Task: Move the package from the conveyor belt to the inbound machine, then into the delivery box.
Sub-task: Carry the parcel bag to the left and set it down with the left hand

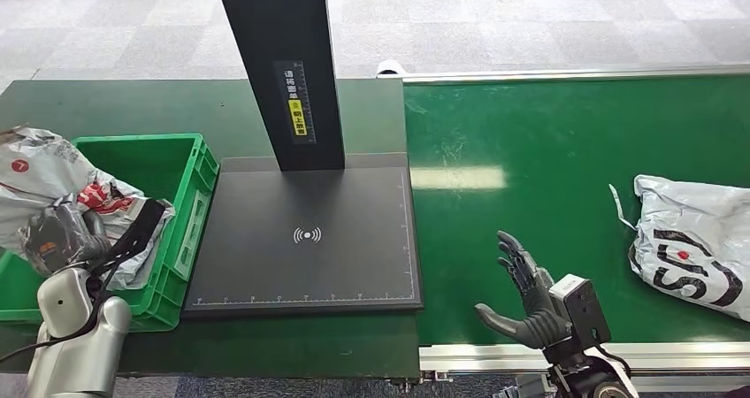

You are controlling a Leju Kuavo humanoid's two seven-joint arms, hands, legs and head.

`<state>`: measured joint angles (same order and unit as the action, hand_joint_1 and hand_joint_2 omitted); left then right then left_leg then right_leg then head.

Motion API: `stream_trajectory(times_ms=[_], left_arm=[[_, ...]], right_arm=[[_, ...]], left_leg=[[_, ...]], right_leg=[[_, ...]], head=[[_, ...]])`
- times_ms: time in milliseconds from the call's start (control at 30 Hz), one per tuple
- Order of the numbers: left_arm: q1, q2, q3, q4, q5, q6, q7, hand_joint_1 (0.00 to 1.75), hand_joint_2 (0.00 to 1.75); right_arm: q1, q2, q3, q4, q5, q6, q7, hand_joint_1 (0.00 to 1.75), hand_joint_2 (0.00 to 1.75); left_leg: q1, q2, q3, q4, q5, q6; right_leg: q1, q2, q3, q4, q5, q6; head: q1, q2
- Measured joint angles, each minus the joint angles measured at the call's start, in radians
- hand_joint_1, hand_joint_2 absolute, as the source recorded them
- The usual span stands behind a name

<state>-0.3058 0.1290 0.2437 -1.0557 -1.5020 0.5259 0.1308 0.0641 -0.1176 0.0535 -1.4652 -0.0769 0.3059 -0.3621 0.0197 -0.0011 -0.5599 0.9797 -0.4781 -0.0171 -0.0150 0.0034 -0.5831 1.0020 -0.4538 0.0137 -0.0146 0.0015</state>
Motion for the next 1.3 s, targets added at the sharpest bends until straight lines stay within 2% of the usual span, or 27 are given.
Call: stream_trajectory(times_ms=[233,300,333,367,433,467,500,567,733,1000,1167,1300], left_arm=[[-0.027,0.021,0.025,0.081,-0.040,-0.170,0.037,1.61,1.75],[-0.034,0.023,0.031,0.096,-0.045,-0.199,0.047,1.61,1.75],[-0.037,0.023,0.035,0.102,-0.046,-0.203,0.052,1.55,1.75],[-0.039,0.023,0.039,0.107,-0.046,-0.205,0.056,1.34,1.75],[-0.041,0.024,0.046,0.115,-0.044,-0.208,0.060,0.55,1.75],[-0.042,0.024,0.050,0.116,-0.039,-0.209,0.060,0.20,1.75],[-0.042,0.024,0.054,0.118,-0.032,-0.207,0.060,0.01,1.75],[-0.043,0.024,0.063,0.118,-0.016,-0.185,0.057,0.00,1.75],[-0.032,0.012,0.080,0.103,0.045,-0.036,0.019,0.00,1.75],[-0.003,-0.020,0.095,0.050,0.183,0.031,-0.045,0.00,1.75],[0.010,-0.035,0.067,0.015,0.171,0.048,-0.058,0.00,1.75],[0.016,-0.046,0.026,-0.023,0.212,0.131,-0.135,0.00,1.75]], right_arm=[[-0.046,0.000,0.004,0.047,0.014,0.024,-0.006,0.00,1.75],[-0.066,0.000,0.005,0.066,0.015,0.031,-0.006,0.00,1.75],[-0.073,0.000,0.006,0.073,0.015,0.033,-0.006,0.00,1.75],[-0.078,0.000,0.006,0.080,0.015,0.036,-0.006,0.00,1.75],[-0.085,0.000,0.006,0.089,0.016,0.038,-0.006,0.00,1.75],[-0.086,0.000,0.007,0.093,0.016,0.038,-0.006,0.00,1.75],[-0.087,0.001,0.007,0.096,0.016,0.038,-0.006,0.00,1.75],[-0.089,0.001,0.008,0.101,0.018,0.039,-0.005,0.00,1.75],[-0.087,0.005,0.012,0.104,0.021,0.038,0.001,0.00,1.75],[-0.077,0.008,0.014,0.103,0.021,0.030,0.005,0.00,1.75],[-0.063,0.008,0.015,0.099,0.020,0.026,0.005,0.00,1.75],[-0.055,0.008,0.015,0.091,0.015,0.023,0.005,0.00,1.75]], left_leg=[[0.000,0.000,0.004,-0.002,0.000,0.000],[0.000,0.000,0.007,-0.002,-0.001,-0.001],[0.000,0.000,0.008,-0.002,0.000,-0.001],[0.000,0.000,0.009,-0.003,0.000,-0.001],[0.000,0.000,0.011,-0.004,0.000,-0.001],[0.000,0.000,0.011,-0.004,0.000,-0.001],[0.000,0.000,0.012,-0.004,0.000,-0.001],[0.000,0.000,0.012,-0.005,0.000,-0.001],[0.000,0.000,0.013,-0.005,0.001,-0.002],[0.000,0.000,0.010,-0.004,0.000,-0.002],[-0.001,-0.001,0.009,-0.004,0.000,-0.002],[0.000,-0.001,0.008,-0.004,0.000,-0.002]], right_leg=[[0.000,0.000,0.005,0.000,-0.001,-0.001],[0.000,0.000,0.007,0.000,-0.001,-0.001],[0.000,0.000,0.008,0.000,-0.001,-0.001],[0.000,0.000,0.009,0.000,-0.001,-0.001],[0.000,0.000,0.010,0.000,-0.001,-0.001],[0.000,0.000,0.010,0.000,-0.001,-0.002],[0.000,0.000,0.011,0.000,-0.001,-0.002],[0.000,0.000,0.011,0.000,-0.001,-0.002],[0.000,0.000,0.010,0.000,-0.001,-0.002],[-0.001,0.000,0.008,0.000,-0.001,-0.002],[-0.001,0.000,0.007,0.000,-0.001,-0.002],[-0.001,0.000,0.005,0.000,-0.001,-0.002]], head=[[0.000,0.000],[0.000,0.000],[0.000,0.000],[0.000,0.000],[0.000,0.000],[0.000,0.000],[0.000,0.000],[0.000,0.000],[0.000,0.000],[0.000,0.000],[0.000,0.000],[0.000,0.000]])
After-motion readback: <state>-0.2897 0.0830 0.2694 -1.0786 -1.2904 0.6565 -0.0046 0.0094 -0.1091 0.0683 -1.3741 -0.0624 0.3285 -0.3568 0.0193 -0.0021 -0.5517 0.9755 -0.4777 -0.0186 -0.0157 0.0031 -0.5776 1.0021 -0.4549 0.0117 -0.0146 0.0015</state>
